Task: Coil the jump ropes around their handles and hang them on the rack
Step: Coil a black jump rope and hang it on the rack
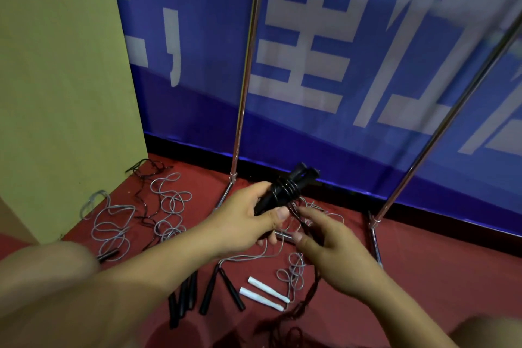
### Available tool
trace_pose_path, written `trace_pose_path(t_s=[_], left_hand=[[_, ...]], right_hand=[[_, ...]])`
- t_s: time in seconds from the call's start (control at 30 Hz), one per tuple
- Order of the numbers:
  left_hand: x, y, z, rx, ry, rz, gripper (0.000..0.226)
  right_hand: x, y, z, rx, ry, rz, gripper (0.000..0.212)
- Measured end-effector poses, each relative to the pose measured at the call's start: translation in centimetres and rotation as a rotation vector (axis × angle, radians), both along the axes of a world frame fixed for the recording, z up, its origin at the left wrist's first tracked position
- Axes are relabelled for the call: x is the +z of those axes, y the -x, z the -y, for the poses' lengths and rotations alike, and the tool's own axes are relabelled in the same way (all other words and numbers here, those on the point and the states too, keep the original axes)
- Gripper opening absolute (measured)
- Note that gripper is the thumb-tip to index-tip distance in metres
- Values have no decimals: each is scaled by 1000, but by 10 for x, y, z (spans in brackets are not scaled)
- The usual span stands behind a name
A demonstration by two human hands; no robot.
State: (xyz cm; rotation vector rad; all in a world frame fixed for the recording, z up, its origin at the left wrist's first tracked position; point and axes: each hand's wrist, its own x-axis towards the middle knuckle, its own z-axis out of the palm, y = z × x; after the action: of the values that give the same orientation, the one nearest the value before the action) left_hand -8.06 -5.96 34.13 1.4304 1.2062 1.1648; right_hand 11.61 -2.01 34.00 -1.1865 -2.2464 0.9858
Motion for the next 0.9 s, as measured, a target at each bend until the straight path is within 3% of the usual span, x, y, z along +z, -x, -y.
trace_pose_path(t_s=[0.13,0.3,0.43,0.67,0.9], left_hand=[[1,5,-5,190,38,26,13],[1,14,-12,366,42,-39,3],[-4,24,-20,451,68,-176,4],[-15,26,-21,476,59,-609,16],[-13,21,-22,437,94,-697,24]], right_hand=[[-1,1,4,-16,-26,49,11],[6,5,6,-101,-1,-19,7],[7,3,7,-53,-132,38,10],[2,1,20,62,-460,149,30],[2,3,20,126,-759,114,20]])
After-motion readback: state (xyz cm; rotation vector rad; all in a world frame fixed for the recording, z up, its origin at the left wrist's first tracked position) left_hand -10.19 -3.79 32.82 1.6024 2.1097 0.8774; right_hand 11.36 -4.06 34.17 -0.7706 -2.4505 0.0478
